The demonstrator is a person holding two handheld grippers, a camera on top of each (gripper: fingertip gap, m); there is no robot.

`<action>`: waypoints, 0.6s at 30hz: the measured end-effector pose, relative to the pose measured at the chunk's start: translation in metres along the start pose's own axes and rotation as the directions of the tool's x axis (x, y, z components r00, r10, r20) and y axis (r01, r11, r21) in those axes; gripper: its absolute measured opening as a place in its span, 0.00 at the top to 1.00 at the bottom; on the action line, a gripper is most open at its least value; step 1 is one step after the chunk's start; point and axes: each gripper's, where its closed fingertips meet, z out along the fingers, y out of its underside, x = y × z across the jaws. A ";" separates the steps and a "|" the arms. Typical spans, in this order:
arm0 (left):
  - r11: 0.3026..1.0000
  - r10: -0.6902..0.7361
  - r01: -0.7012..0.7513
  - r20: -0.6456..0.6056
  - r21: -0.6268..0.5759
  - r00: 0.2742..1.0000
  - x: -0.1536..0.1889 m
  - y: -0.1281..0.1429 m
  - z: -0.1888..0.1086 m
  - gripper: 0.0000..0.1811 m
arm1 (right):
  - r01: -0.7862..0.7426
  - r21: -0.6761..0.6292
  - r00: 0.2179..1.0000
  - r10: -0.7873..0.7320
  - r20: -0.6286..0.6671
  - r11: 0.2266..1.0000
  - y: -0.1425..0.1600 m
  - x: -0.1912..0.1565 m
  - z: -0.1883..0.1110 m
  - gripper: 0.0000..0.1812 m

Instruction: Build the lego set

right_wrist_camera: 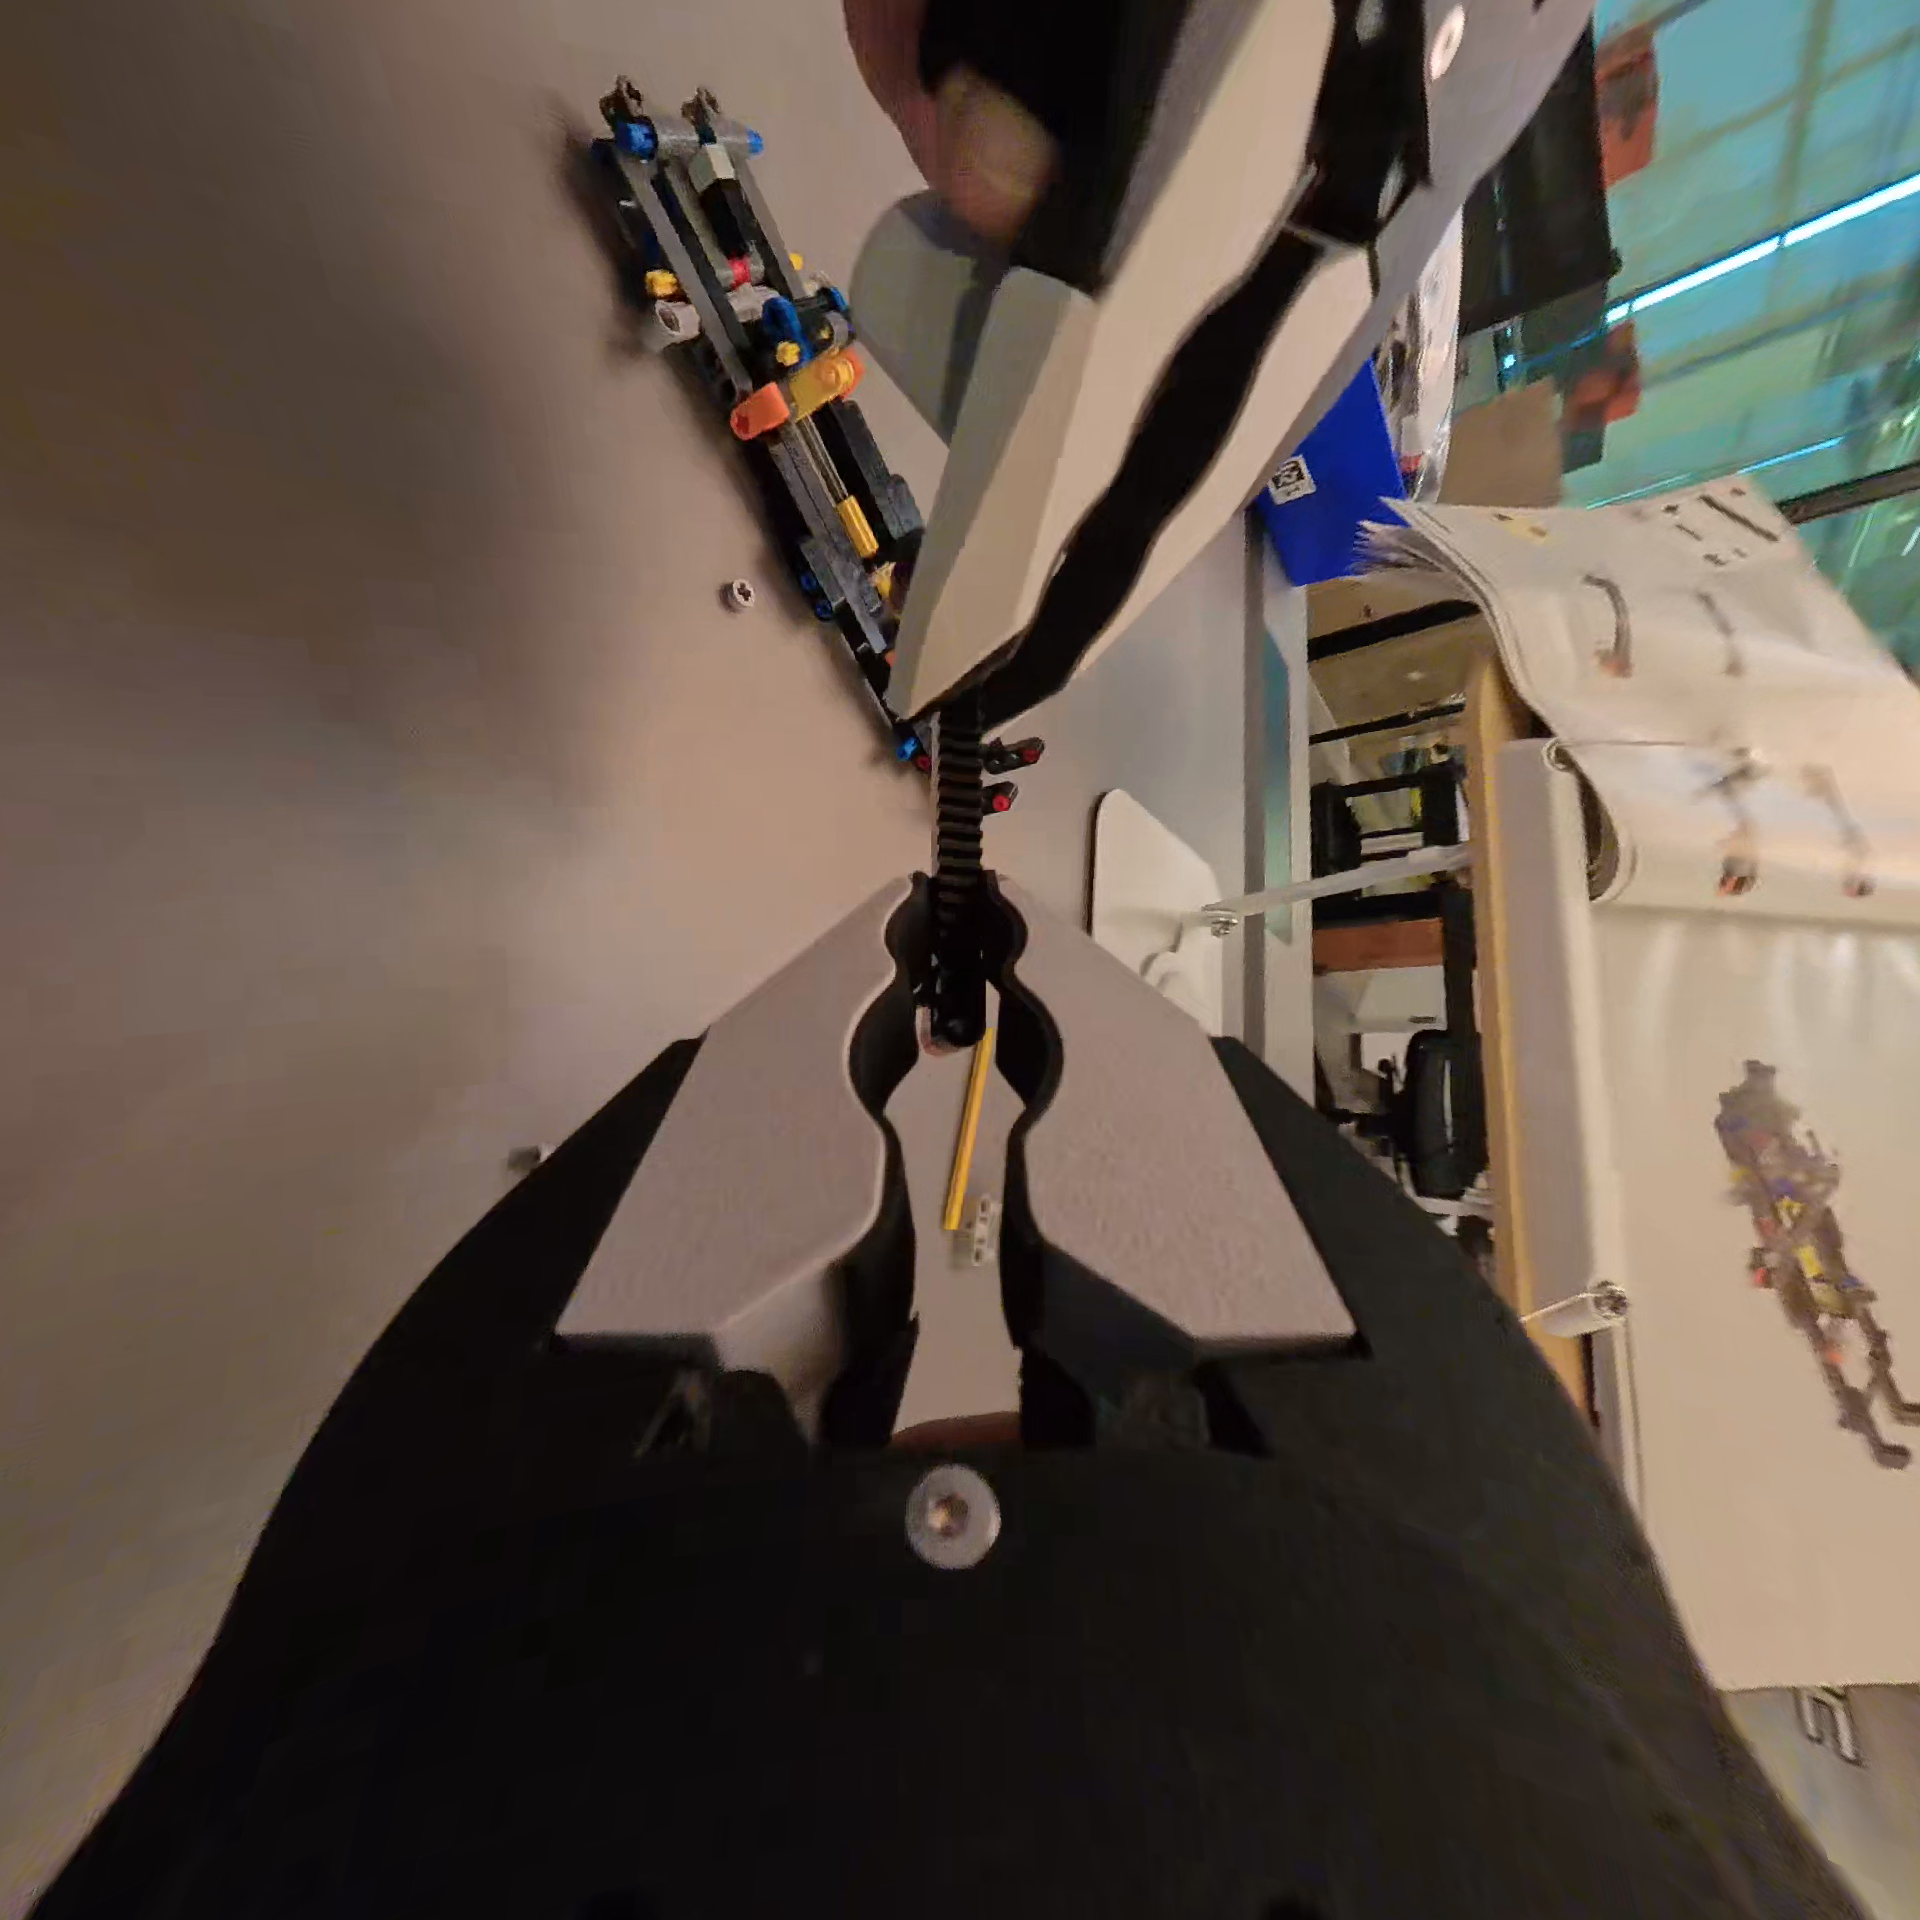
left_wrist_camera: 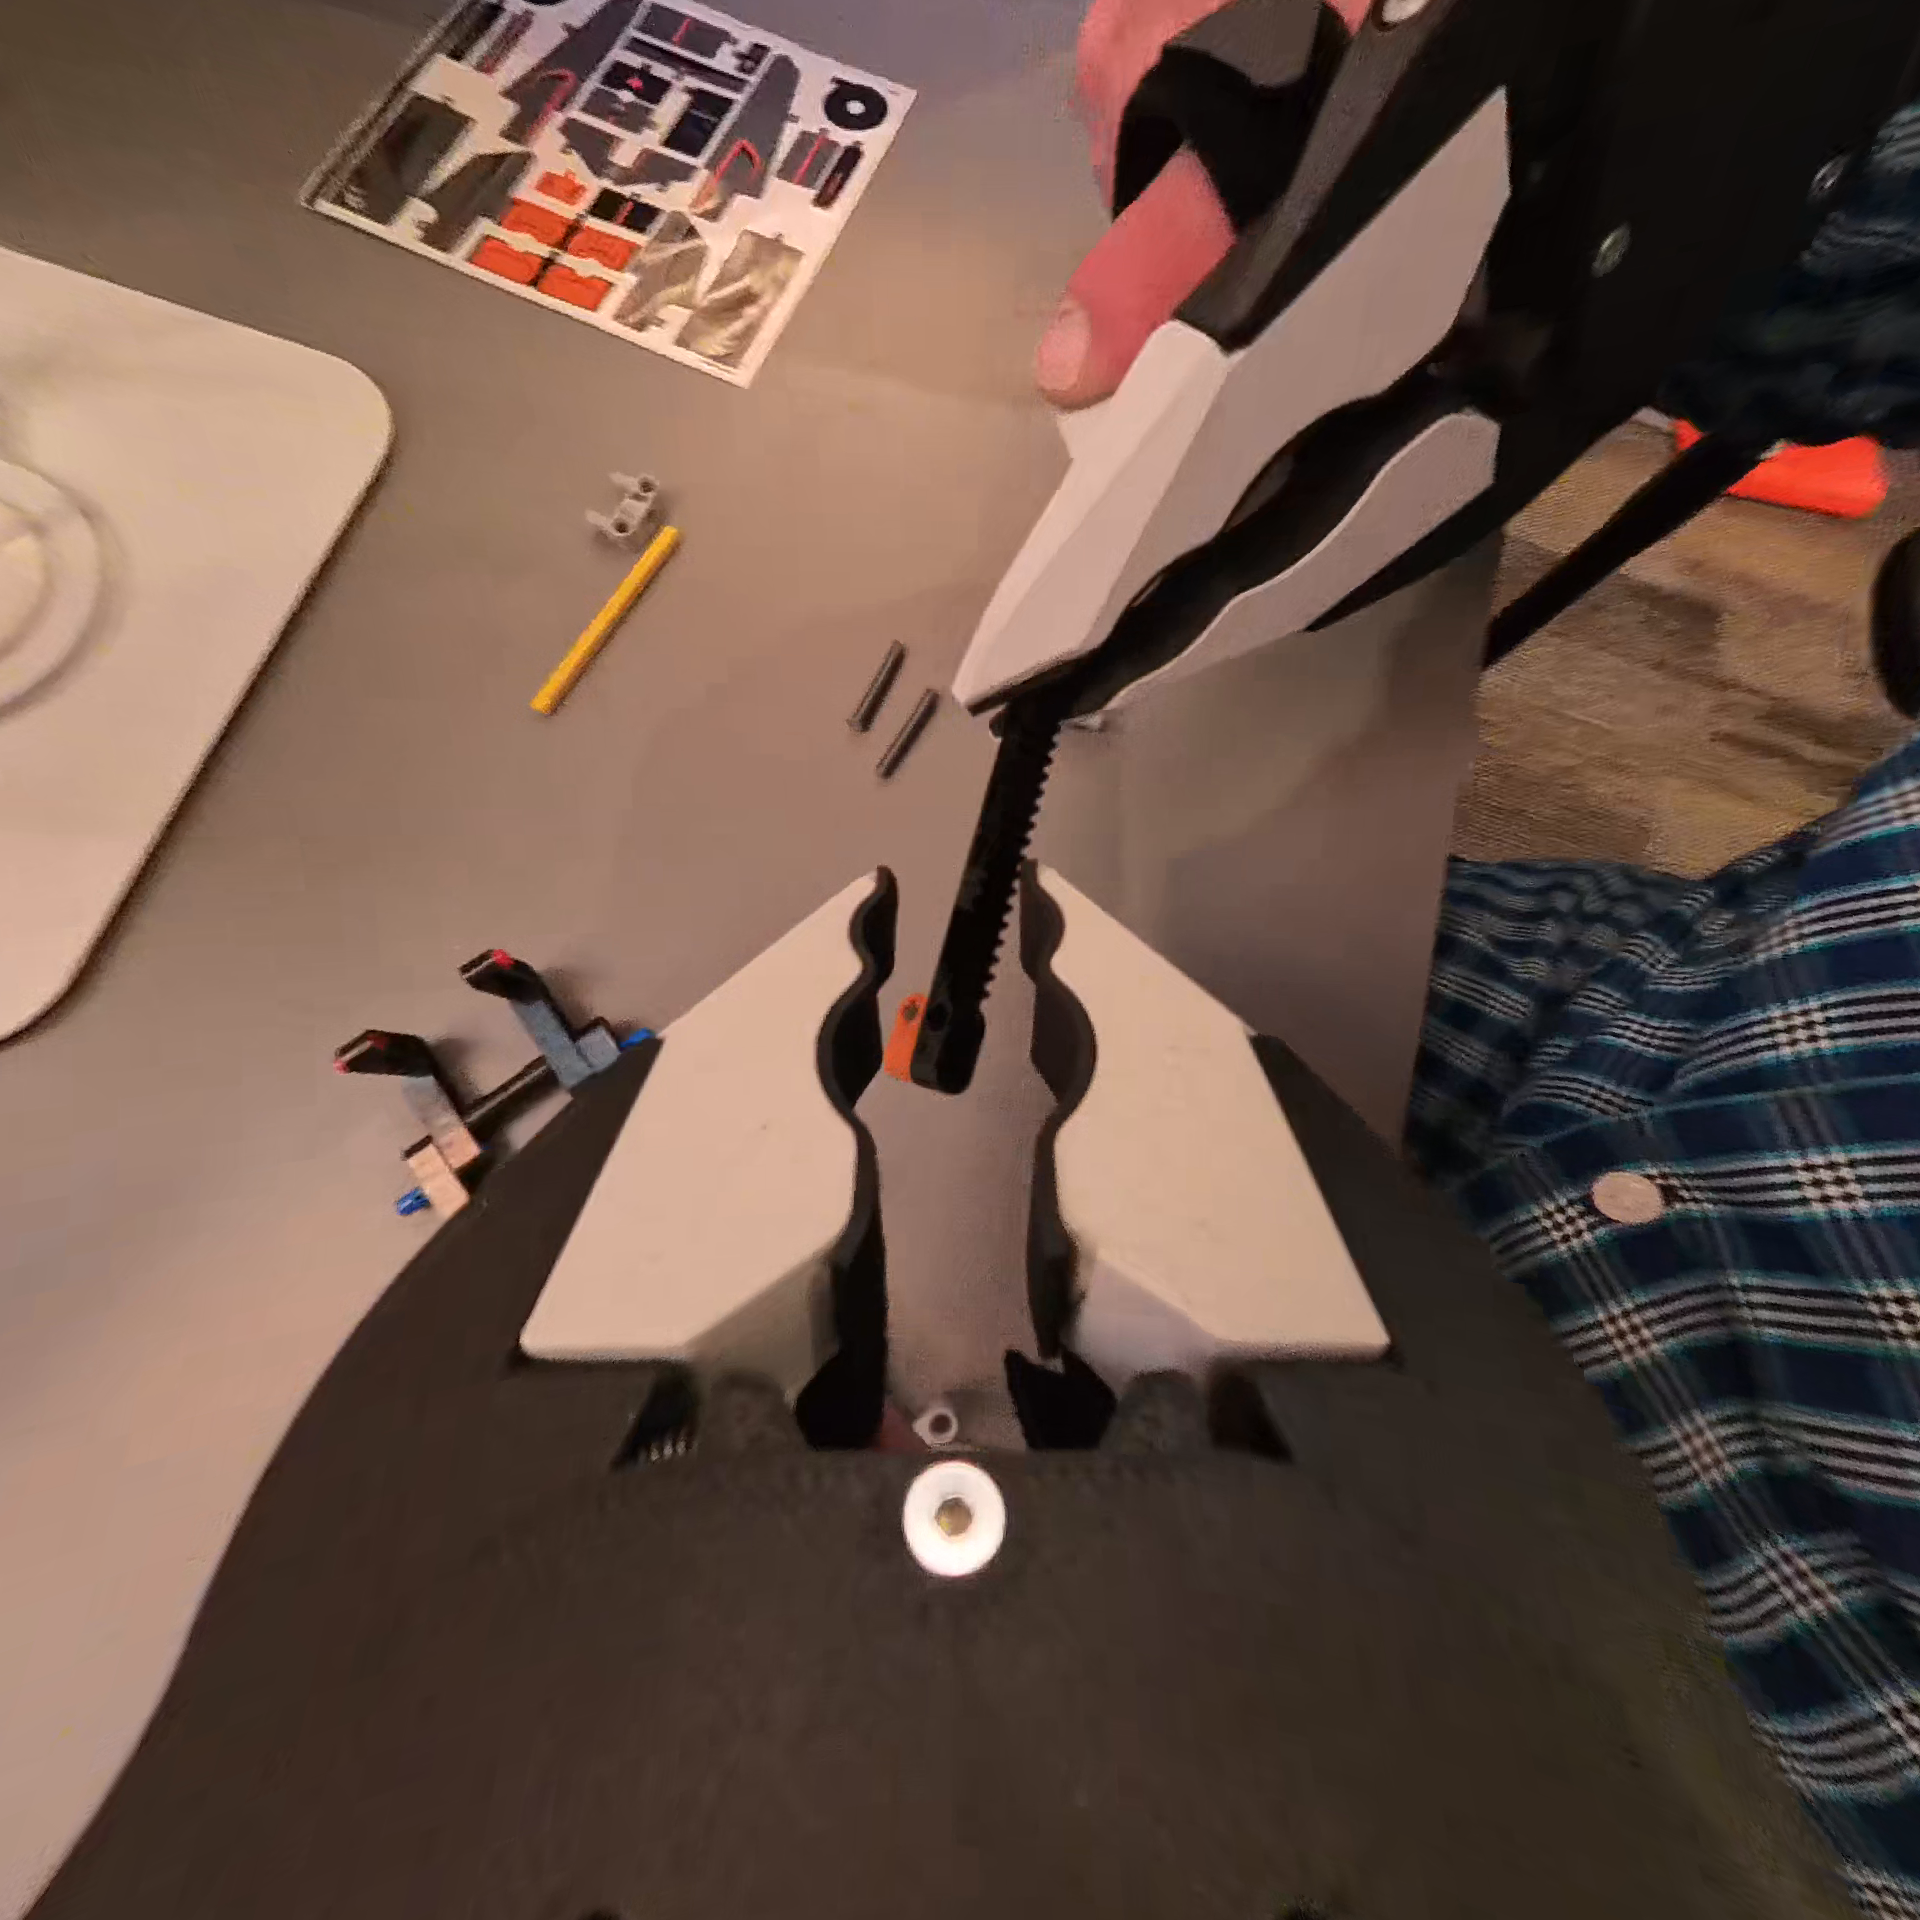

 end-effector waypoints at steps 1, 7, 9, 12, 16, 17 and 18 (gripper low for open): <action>1.000 -0.005 0.005 -0.011 -0.004 1.000 0.000 0.001 0.001 0.88 | 0.013 -0.004 1.000 -0.013 -0.002 1.000 0.001 -0.001 0.000 0.97; 0.999 0.043 -0.044 -0.024 -0.027 0.999 0.005 0.005 0.007 0.94 | -0.044 0.006 0.998 0.044 0.034 0.999 0.004 -0.005 0.001 0.97; 0.997 0.072 -0.072 -0.002 -0.017 0.997 0.005 0.003 0.006 0.90 | -0.149 0.021 0.985 0.147 0.090 0.989 0.006 -0.008 0.002 0.97; 0.988 0.155 -0.156 0.098 0.001 0.983 -0.002 -0.002 0.002 0.84 | -0.317 0.001 0.933 0.312 0.181 0.948 0.012 -0.009 0.002 0.97; 0.942 0.326 -0.335 0.267 -0.014 0.907 -0.010 -0.013 -0.006 0.80 | -0.519 -0.064 0.793 0.508 0.335 0.852 0.016 -0.016 0.003 0.97; 0.921 0.376 -0.387 0.319 -0.031 0.870 -0.013 -0.016 -0.009 0.79 | -0.575 -0.081 0.741 0.561 0.369 0.814 0.016 -0.017 0.004 0.97; 0.896 0.429 -0.441 0.368 -0.057 0.825 -0.016 -0.019 -0.012 0.79 | -0.641 -0.087 0.683 0.618 0.389 0.762 0.015 -0.014 0.005 0.97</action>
